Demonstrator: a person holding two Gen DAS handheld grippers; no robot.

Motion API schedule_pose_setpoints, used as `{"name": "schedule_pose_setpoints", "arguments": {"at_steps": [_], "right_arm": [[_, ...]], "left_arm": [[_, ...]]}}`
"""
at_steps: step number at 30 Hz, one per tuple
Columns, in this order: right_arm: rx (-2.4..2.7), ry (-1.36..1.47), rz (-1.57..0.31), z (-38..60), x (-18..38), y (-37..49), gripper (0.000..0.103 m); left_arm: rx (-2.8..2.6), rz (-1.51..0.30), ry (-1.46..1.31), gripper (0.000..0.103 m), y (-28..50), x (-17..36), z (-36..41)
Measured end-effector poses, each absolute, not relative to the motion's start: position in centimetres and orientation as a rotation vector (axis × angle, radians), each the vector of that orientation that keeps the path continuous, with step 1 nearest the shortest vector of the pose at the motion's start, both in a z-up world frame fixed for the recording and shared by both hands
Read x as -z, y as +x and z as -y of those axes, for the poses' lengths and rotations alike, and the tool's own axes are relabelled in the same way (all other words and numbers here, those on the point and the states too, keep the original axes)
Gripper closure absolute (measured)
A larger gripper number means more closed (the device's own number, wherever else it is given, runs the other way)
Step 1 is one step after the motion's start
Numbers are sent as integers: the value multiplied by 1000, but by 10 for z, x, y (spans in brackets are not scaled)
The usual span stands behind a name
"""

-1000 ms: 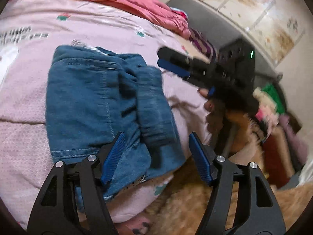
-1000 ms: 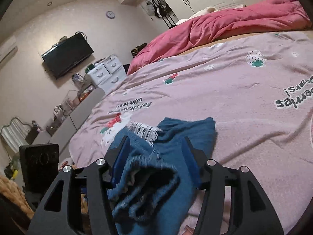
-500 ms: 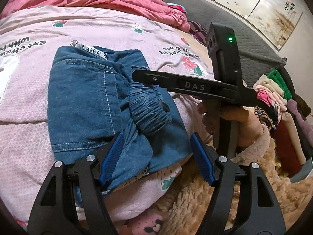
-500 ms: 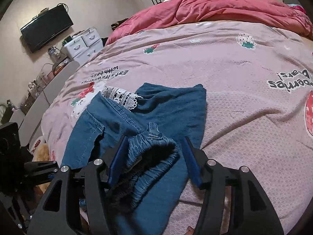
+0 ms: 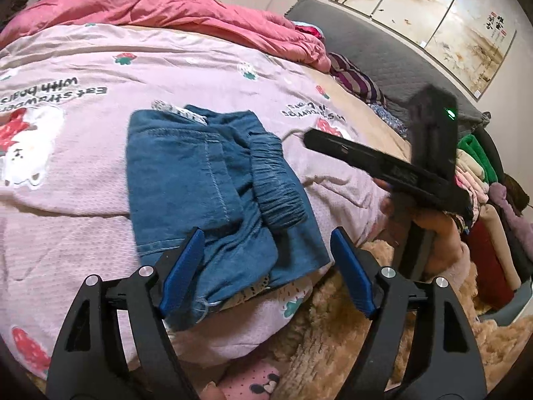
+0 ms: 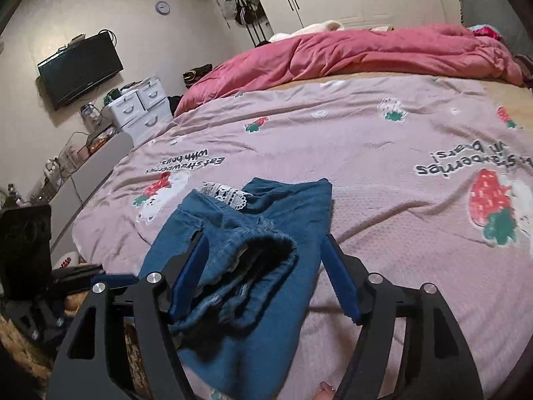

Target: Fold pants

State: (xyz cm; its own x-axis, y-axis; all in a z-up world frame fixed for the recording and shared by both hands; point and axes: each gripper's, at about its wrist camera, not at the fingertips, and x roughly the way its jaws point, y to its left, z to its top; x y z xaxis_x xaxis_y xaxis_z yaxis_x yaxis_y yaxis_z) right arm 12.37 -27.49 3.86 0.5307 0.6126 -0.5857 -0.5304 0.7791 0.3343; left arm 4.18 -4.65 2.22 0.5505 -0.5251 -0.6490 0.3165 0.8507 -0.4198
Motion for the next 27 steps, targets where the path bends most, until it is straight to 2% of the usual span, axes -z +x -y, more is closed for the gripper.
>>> {"name": "schedule_pose_setpoints", "arguments": {"at_steps": [1, 3, 14, 17, 27], "right_arm": [[-675, 115, -740, 277, -40, 117, 34], [-655, 101, -733, 279, -43, 108, 27], [-611, 37, -724, 277, -41, 52, 27], [-635, -1, -722, 267, -40, 41, 27], [-754, -97, -761, 224, -23, 13, 27]], "left_arm": [[500, -850, -272, 31, 42, -23, 44], [488, -846, -273, 31, 41, -24, 39], [418, -838, -270, 30, 42, -26, 17], [405, -847, -270, 20, 43, -23, 14], [338, -868, -295, 20, 51, -15, -10]]}}
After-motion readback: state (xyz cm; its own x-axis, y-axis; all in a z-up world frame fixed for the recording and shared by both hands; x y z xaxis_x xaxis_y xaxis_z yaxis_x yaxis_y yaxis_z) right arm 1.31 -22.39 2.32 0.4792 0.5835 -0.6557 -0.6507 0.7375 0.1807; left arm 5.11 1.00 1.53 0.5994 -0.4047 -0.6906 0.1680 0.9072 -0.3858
